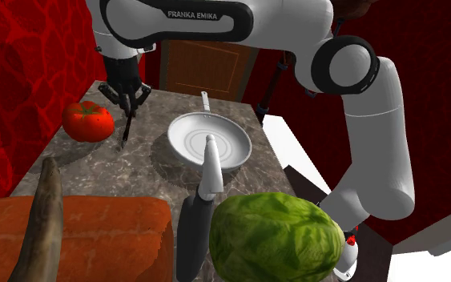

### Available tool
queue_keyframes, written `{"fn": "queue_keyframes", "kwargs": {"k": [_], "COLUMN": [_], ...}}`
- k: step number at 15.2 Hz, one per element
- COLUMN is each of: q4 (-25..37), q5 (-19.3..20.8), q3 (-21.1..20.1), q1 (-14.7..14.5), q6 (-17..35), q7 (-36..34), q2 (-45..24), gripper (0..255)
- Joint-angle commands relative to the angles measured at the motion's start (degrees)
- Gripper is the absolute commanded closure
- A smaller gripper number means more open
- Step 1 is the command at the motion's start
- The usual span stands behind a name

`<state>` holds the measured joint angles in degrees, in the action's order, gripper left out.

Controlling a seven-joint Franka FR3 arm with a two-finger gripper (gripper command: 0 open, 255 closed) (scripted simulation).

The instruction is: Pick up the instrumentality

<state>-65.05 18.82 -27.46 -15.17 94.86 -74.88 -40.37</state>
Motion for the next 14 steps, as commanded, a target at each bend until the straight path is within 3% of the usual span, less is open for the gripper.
{"fn": "queue_keyframes", "kwargs": {"k": [1, 14], "q4": [1.1, 12.7], "q5": [-0.1, 0.1], "q3": [-0.1, 0.1], "q1": [-0.2, -2.8], "q6": [-1.3, -11.0], "q7": [0.1, 1.4], "q2": [0.3, -1.2], "gripper": [255, 255]}}
